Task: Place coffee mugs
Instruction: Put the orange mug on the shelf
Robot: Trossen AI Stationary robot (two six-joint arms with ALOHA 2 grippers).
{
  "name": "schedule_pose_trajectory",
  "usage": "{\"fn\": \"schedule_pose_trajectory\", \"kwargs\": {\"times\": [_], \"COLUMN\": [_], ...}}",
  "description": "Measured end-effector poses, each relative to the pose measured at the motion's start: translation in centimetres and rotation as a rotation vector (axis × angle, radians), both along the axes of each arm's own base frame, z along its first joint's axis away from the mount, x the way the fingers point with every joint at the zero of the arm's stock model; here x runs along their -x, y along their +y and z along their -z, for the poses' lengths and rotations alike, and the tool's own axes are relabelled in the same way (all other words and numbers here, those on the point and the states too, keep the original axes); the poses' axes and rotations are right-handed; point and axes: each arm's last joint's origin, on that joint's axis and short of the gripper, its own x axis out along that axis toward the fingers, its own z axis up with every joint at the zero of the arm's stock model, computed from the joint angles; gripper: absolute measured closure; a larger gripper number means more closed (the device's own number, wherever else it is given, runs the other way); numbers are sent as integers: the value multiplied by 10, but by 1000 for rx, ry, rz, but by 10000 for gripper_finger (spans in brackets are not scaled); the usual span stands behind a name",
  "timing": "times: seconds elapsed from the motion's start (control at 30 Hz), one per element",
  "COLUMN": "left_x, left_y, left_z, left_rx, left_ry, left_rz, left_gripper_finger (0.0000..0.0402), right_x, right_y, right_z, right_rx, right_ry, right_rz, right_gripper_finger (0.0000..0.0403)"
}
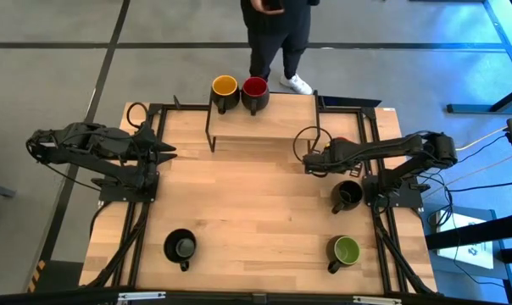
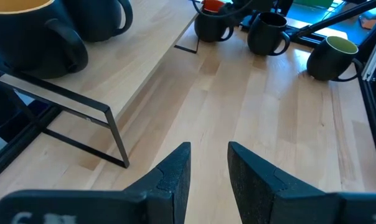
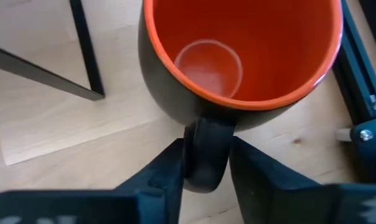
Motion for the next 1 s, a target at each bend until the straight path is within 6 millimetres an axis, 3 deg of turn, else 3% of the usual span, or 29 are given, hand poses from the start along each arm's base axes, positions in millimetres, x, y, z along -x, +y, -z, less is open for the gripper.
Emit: {"fn": "schedule_pose_trajectory", "kwargs": {"times": [0.27, 1.0], "left_x": [0, 0], "left_y": [0, 0], "left_z": [0, 0], "left_rx": [1, 4], "left_ry": [0, 1], "left_rz": [1, 7], "left_gripper_finger": [301, 301], "right_x": [1, 1], "right_y": [1, 14], "right_z": [0, -6], "right_rx": [-16, -31], "right_ry": [18, 63], "right_rz": [-20, -116], "right_gripper_finger": [350, 356]}}
